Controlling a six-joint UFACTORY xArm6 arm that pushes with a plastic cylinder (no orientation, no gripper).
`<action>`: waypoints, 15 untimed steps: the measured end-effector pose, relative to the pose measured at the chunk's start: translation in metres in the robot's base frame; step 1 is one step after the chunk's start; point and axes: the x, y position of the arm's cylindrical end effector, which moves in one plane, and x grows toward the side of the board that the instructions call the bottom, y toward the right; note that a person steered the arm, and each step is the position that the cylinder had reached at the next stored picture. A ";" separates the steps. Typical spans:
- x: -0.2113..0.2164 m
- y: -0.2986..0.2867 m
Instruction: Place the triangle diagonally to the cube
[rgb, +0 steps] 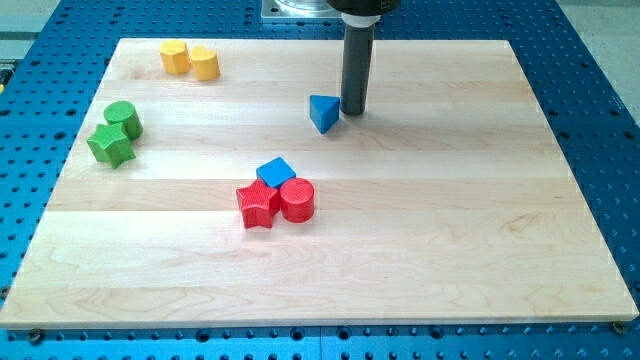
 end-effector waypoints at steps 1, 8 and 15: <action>0.000 0.000; 0.062 -0.108; 0.057 -0.133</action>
